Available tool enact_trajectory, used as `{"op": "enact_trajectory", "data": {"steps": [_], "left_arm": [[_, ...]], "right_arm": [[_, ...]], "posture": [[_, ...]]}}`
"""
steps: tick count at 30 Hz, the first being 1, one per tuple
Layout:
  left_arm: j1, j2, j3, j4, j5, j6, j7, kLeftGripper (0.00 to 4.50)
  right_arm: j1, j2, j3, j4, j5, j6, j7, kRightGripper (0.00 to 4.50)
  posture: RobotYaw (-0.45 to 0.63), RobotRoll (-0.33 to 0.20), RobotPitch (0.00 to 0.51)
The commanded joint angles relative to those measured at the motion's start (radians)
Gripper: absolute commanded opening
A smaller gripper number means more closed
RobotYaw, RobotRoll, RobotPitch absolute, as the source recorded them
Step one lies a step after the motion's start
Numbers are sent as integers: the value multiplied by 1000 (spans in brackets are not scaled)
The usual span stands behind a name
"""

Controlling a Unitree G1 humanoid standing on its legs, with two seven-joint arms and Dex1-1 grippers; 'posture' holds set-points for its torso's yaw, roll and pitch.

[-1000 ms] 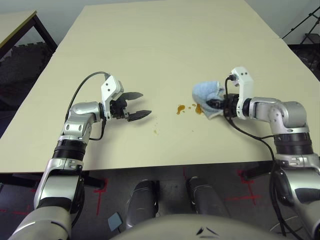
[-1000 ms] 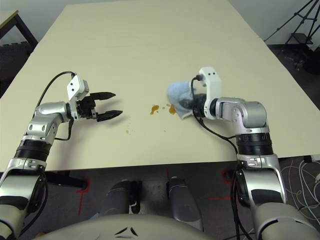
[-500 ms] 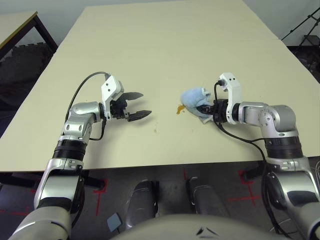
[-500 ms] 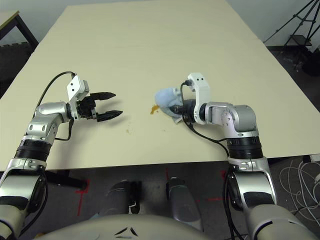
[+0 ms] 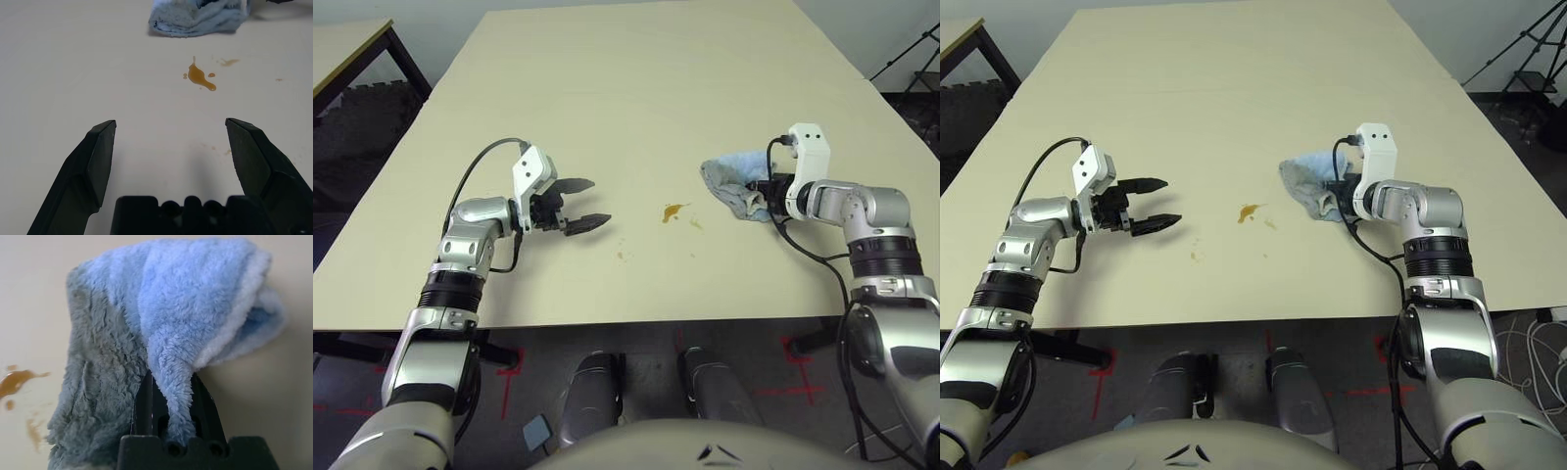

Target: Wipe the water off the table with a rag.

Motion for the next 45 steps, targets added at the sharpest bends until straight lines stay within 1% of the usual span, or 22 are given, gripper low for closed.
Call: {"op": "enact_trajectory", "data": {"steps": [1, 7, 13, 22, 26, 27, 31, 35, 39, 45], "left_arm": [[-10, 0, -9, 37, 19, -12, -6, 4500], [-18, -1, -8, 50, 21, -18, -10, 4500], [-14, -5, -9, 51, 21, -22, -8, 4500], [-6, -9, -7, 42, 20, -19, -2, 4500], [-4, -8, -6, 41, 20, -19, -2, 4500], [-5, -8, -6, 42, 20, -20, -1, 4500], [-6, -8, -4, 46, 21, -23, 0, 4500], [-8, -9, -5, 51, 22, -25, -1, 4500], [-13, -11, -6, 59, 24, -29, -2, 4500], [-20, -12, -9, 72, 27, -36, -4, 4500]], "right_arm": [[49, 71, 29, -89, 34, 104, -18, 40], [76, 164, 61, -194, 47, 204, -41, 40], [74, 217, 92, -238, 64, 271, -30, 40], [81, 212, 218, -315, 122, 336, 60, 40], [79, 200, 239, -303, 105, 307, 60, 40], [75, 195, 237, -288, 92, 287, 52, 40], [39, 182, 169, -191, 42, 196, -8, 40], [-25, 118, 101, -49, -9, 63, -53, 40], [-80, 72, 55, 59, -24, -17, -71, 40], [-129, 27, 25, 158, -39, -85, -69, 40]], "posture": [[-181, 0, 92], [-182, 0, 95], [-180, 0, 96], [-175, 0, 97], [-174, 0, 99], [-174, 0, 99], [-175, 0, 100], [-179, 0, 100], [-186, 0, 103], [-188, 0, 104]]}}
